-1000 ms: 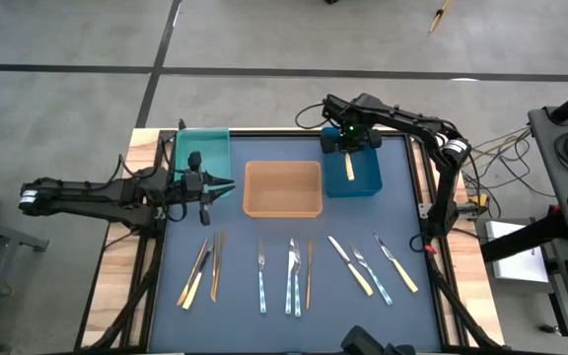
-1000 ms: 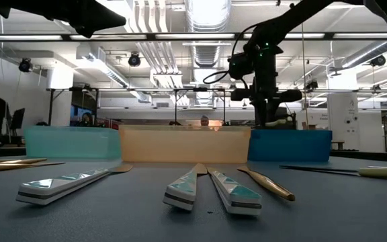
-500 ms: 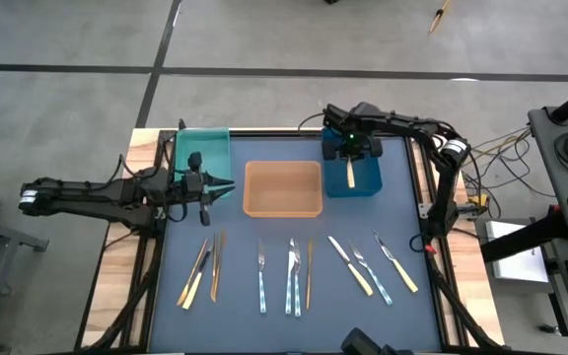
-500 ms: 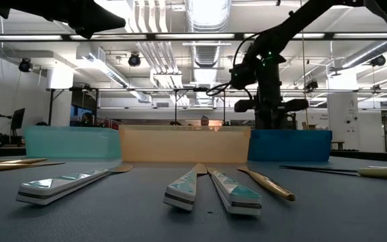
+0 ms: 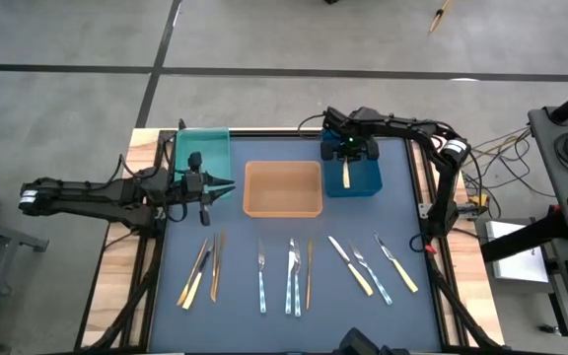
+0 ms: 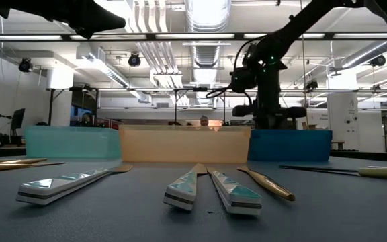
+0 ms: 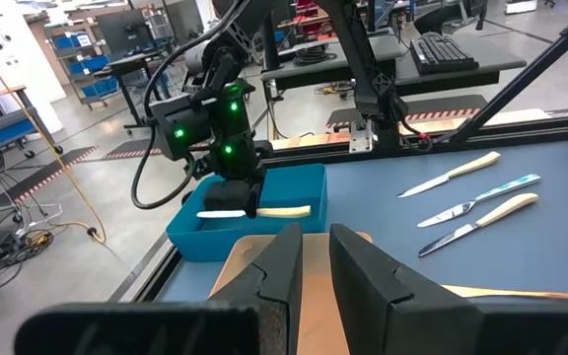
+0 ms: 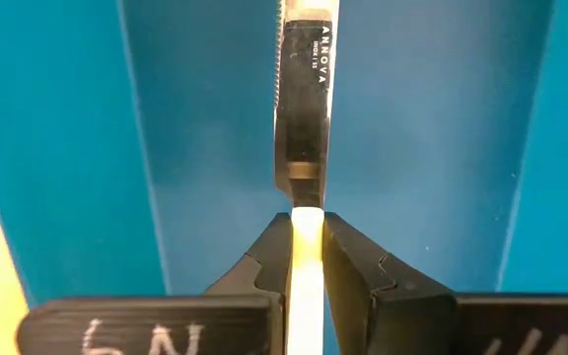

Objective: Sort silverware by color (type)
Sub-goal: Put the yellow knife into the blue bin

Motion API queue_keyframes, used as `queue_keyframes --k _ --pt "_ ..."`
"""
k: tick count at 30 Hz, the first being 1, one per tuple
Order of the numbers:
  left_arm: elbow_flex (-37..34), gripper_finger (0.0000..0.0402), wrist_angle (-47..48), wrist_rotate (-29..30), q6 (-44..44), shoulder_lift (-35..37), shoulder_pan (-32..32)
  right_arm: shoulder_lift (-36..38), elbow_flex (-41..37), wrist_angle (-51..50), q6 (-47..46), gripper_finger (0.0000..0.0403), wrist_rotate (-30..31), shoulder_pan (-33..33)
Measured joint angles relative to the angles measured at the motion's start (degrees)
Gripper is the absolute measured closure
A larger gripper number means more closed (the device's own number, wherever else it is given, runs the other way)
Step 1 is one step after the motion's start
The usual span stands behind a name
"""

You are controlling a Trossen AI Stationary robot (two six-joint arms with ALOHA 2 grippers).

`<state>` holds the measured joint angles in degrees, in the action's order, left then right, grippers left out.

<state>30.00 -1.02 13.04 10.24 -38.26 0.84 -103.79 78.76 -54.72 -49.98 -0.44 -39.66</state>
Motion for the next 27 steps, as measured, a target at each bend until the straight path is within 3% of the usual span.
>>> queue_keyframes --k 27 --pt "0.00 0.0363 0.02 0.02 0.00 0.00 0.00 -0.04 -4.09 4.92 0.04 0.0374 1.98 0.42"
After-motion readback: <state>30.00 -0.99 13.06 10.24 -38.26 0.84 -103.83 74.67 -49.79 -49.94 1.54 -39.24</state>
